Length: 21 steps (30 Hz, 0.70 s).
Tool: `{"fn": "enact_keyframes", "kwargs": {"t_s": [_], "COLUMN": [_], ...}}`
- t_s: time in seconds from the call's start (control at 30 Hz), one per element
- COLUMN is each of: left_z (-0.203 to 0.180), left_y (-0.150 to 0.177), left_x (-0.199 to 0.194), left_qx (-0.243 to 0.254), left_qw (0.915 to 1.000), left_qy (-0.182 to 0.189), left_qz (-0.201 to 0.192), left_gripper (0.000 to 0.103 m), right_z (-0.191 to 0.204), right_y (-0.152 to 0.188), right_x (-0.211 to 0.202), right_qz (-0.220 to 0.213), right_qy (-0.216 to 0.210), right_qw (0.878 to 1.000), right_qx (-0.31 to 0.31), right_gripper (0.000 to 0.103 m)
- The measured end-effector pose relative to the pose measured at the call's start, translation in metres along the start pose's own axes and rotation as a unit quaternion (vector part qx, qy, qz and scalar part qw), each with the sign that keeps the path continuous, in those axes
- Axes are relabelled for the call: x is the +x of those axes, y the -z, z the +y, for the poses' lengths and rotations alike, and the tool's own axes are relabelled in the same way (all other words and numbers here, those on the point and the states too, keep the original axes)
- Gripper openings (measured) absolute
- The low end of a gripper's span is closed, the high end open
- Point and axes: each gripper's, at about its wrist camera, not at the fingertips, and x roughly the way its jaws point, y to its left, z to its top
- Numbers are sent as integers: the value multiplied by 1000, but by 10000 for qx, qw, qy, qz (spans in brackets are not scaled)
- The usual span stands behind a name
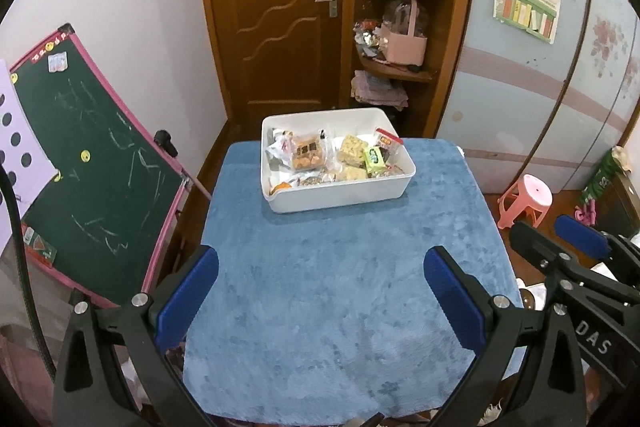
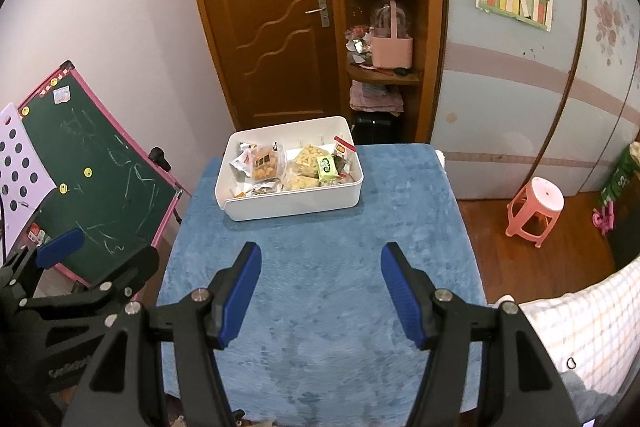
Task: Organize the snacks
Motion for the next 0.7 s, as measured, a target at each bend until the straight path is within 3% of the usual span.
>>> {"fn": "enact_keyframes", "kwargs": {"t_s": [0.7], "left_z": [-1], "left_y": [6], "left_x": [15], "left_qx": [-91], "left_qw": [9994], "left_qy": [-42], "left_qz": [341], "left_gripper": [102], "right_z": [1], "right_y": [5], "right_x": [-2], "right_qz": [66], "right_qy": [-63], "right_qw": [9999], "right_qx": [-133], "right_gripper": [63]}}
